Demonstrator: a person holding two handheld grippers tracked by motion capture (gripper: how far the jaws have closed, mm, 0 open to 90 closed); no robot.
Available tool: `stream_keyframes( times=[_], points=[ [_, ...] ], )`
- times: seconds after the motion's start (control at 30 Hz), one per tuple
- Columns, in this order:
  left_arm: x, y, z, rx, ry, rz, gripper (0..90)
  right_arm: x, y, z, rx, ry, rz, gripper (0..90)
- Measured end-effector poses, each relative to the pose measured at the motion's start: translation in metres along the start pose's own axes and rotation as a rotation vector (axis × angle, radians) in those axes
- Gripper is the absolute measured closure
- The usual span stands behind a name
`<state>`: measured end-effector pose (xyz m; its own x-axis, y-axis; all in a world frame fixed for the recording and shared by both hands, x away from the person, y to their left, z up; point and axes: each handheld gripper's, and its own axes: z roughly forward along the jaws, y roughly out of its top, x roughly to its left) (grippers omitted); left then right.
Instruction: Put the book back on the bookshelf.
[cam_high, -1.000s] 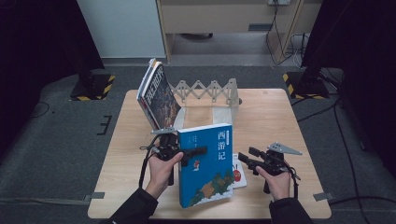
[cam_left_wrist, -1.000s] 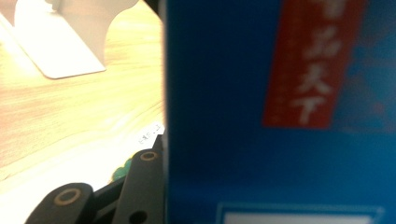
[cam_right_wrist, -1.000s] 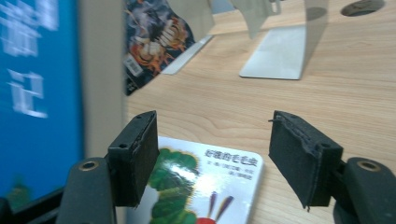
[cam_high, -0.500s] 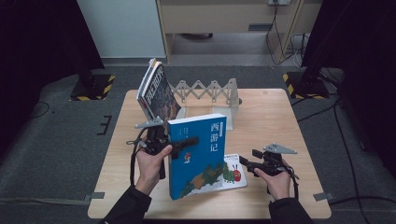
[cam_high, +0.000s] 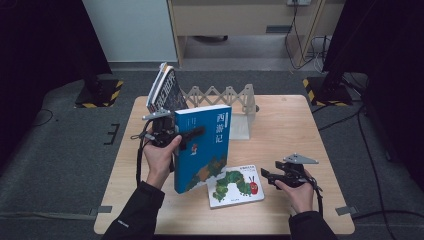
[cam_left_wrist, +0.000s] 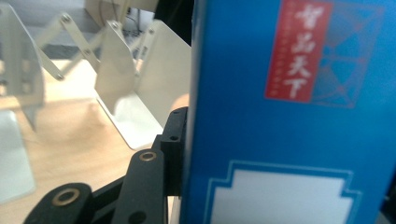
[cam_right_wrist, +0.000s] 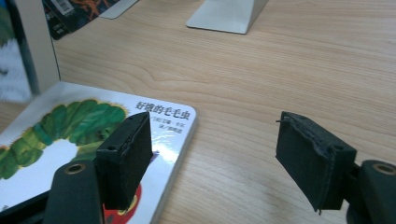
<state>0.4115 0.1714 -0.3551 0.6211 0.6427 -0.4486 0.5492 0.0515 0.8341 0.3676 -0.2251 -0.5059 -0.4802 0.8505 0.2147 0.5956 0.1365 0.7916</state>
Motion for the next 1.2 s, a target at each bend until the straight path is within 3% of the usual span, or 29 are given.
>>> stream_keyframes(
  times=[0.33, 0.7, 1.0, 1.2],
  points=[
    [0.015, 0.027, 0.012, -0.032, 0.111, 0.006, 59.3, -0.013, -0.002, 0.0, 0.03, -0.055, -0.007, 26.4],
    [0.029, 0.05, 0.044, -0.044, 0.23, 0.041, 59.3, -0.016, -0.004, 0.003, 0.071, -0.068, -0.013, 26.3],
    [0.043, 0.045, 0.072, -0.02, 0.262, 0.019, 59.3, -0.025, -0.006, 0.002, 0.087, -0.106, -0.015, 24.5],
    [0.054, 0.045, 0.089, -0.042, 0.303, -0.002, 59.3, -0.029, -0.009, 0.002, 0.107, -0.121, -0.006, 24.5]
  ],
)
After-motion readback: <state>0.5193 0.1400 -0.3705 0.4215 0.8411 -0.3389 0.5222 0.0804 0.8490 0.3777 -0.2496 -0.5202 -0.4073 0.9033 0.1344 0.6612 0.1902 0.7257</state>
